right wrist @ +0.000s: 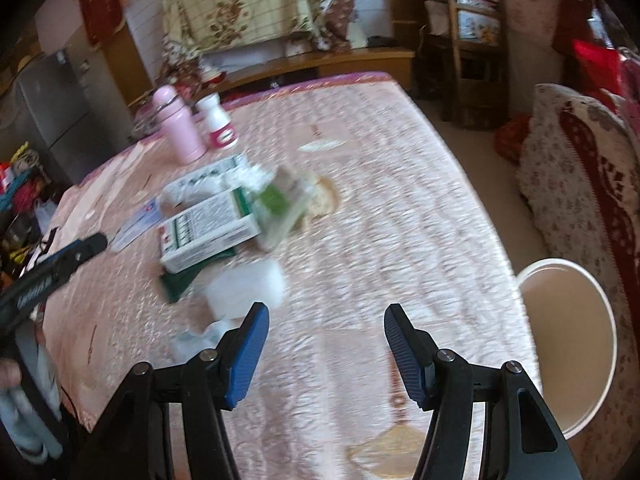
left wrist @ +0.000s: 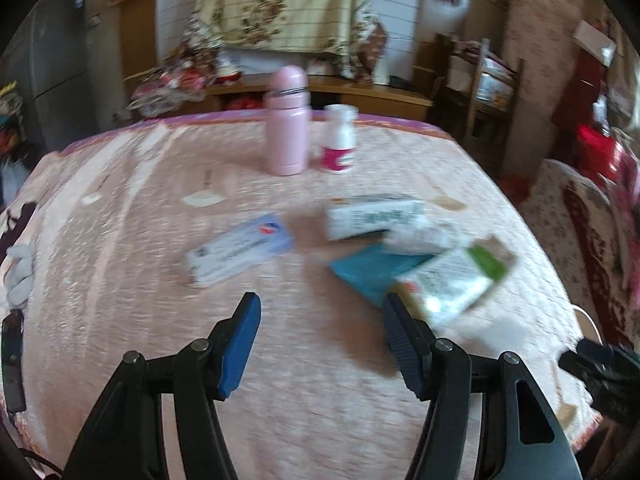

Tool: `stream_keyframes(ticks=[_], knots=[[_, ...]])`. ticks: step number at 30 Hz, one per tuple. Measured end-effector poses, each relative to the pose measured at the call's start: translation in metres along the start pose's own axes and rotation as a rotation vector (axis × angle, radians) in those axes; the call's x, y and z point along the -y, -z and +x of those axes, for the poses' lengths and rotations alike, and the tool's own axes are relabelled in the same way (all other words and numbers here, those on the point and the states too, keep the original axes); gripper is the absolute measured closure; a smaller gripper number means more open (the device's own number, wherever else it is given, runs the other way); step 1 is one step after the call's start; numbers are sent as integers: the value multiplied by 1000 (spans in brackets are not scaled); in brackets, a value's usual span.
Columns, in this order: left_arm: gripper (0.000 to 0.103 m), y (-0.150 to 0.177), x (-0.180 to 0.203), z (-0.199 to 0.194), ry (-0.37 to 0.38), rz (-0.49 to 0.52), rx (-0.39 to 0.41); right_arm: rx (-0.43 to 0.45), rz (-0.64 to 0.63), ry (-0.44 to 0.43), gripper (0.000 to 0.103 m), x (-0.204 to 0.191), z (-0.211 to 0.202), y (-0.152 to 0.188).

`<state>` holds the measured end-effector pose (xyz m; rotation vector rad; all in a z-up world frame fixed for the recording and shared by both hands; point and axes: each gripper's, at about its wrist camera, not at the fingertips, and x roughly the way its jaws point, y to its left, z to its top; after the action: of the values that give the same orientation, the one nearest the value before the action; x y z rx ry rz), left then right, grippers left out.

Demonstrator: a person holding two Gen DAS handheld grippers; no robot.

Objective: Collect trash
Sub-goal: 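Move both open grippers back over the trash on the bed, then grasp the white medicine box with the left gripper while the right grasps the white foam block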

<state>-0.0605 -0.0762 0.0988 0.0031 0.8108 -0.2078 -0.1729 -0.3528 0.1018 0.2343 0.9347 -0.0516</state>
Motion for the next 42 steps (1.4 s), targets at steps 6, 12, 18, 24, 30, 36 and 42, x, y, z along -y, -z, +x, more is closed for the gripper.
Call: stream_keyframes(ticks=[6,12,18,24,30,36,42], knots=[[39,-20,-58,30,-60,-76,-18,-39,-31,-14,39,-15,17,0],[39,-54,-106,79,-134,-173,-68,-56,-28,-22,39,-18,25,-5],[39,-61,-133,127,-211,-198,-159,-67,-6,-48,39,-20,35,-14],[38,-29,-126,125,-94,-167,-229,-95,-32,-82,39,-33,54,-20],[38,-12,-103,96,42,-127,-230,-105,-52,-126,39,-43,64,-22],[28,-23,-88,82,116,-163,-172,-92,-112,-137,30,-54,63,-24],[28,-20,-48,105,51,-61,-204,-135,-140,-110,29,-59,80,-27]])
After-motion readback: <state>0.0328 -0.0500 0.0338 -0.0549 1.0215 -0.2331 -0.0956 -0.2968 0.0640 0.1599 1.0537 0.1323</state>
